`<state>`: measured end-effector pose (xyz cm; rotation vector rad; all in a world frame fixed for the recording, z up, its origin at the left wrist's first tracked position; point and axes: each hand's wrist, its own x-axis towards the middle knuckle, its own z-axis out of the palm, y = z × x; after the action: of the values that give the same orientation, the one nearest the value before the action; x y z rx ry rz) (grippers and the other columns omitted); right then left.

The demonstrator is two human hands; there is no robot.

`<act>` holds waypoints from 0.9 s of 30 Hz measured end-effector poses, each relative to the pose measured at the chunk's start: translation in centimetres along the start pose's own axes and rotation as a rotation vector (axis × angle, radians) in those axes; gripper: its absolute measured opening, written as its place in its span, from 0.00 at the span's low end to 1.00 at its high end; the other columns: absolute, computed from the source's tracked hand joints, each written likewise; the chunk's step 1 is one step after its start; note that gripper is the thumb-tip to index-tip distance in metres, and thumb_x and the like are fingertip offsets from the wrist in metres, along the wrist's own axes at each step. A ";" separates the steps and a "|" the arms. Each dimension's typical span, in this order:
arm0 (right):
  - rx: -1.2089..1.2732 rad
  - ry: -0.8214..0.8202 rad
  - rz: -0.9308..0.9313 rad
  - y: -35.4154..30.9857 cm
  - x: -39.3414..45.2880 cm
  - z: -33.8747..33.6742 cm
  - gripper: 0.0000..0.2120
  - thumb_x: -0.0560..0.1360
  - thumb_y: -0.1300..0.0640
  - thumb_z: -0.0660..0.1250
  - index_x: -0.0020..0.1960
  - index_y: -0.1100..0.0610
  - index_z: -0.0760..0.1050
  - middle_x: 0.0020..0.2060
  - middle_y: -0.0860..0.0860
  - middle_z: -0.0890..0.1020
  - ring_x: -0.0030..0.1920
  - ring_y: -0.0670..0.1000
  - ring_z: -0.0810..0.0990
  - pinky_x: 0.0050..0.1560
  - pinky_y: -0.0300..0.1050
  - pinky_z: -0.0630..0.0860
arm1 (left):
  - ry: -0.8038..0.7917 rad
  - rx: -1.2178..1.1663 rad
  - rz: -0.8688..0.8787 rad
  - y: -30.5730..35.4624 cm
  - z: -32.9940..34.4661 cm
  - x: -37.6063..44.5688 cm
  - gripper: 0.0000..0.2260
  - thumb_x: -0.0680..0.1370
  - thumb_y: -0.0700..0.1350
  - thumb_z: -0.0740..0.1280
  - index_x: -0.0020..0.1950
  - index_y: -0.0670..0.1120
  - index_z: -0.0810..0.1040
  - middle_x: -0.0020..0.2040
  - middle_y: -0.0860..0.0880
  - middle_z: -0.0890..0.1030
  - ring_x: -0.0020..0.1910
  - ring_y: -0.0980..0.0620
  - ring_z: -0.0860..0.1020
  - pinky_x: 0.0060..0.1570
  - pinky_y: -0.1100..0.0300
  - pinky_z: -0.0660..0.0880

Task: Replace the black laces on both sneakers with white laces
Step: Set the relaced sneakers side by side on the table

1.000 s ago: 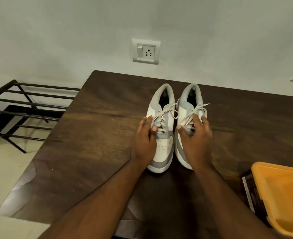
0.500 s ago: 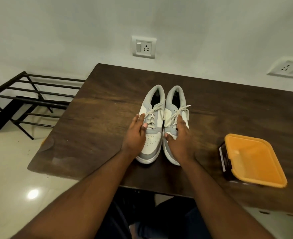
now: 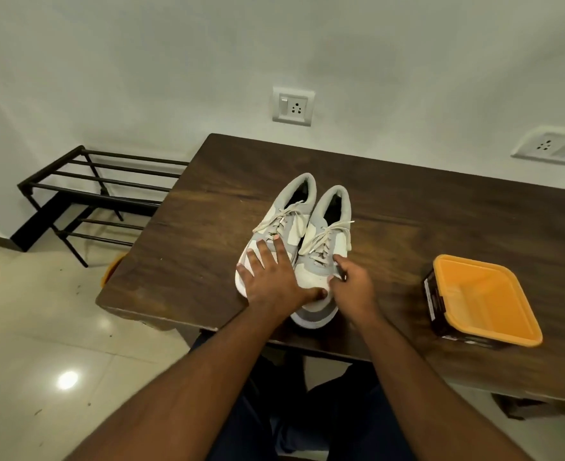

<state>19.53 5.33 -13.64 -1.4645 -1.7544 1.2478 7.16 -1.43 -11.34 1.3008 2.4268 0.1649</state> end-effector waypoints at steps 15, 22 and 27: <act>-0.733 -0.173 -0.603 -8.1 12.9 -4.1 0.26 0.73 0.57 0.71 0.70 0.53 0.71 0.70 0.54 0.71 0.72 0.56 0.66 0.71 0.50 0.62 | 0.075 0.051 0.122 -4.7 -4.8 7.2 0.44 0.75 0.70 0.59 0.80 0.48 0.43 0.81 0.46 0.46 0.79 0.44 0.46 0.73 0.38 0.45; -1.271 -0.406 -0.506 -10.7 16.5 -0.8 0.33 0.74 0.42 0.63 0.75 0.50 0.59 0.75 0.48 0.63 0.77 0.53 0.52 0.69 0.71 0.38 | 0.067 0.129 0.120 -6.4 -3.5 11.1 0.54 0.71 0.67 0.67 0.76 0.52 0.29 0.79 0.46 0.33 0.77 0.41 0.34 0.71 0.34 0.39; -1.309 -0.409 -0.462 -13.2 14.9 0.3 0.28 0.74 0.35 0.61 0.66 0.51 0.68 0.62 0.48 0.77 0.67 0.54 0.72 0.68 0.72 0.43 | 0.418 0.080 0.064 -7.1 -4.8 11.8 0.38 0.78 0.46 0.66 0.80 0.54 0.45 0.79 0.43 0.53 0.75 0.40 0.58 0.70 0.43 0.61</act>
<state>9.20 19.60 -4.33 -1.1898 -3.2297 0.0092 -6.12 4.63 -12.13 1.5059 2.7595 0.3967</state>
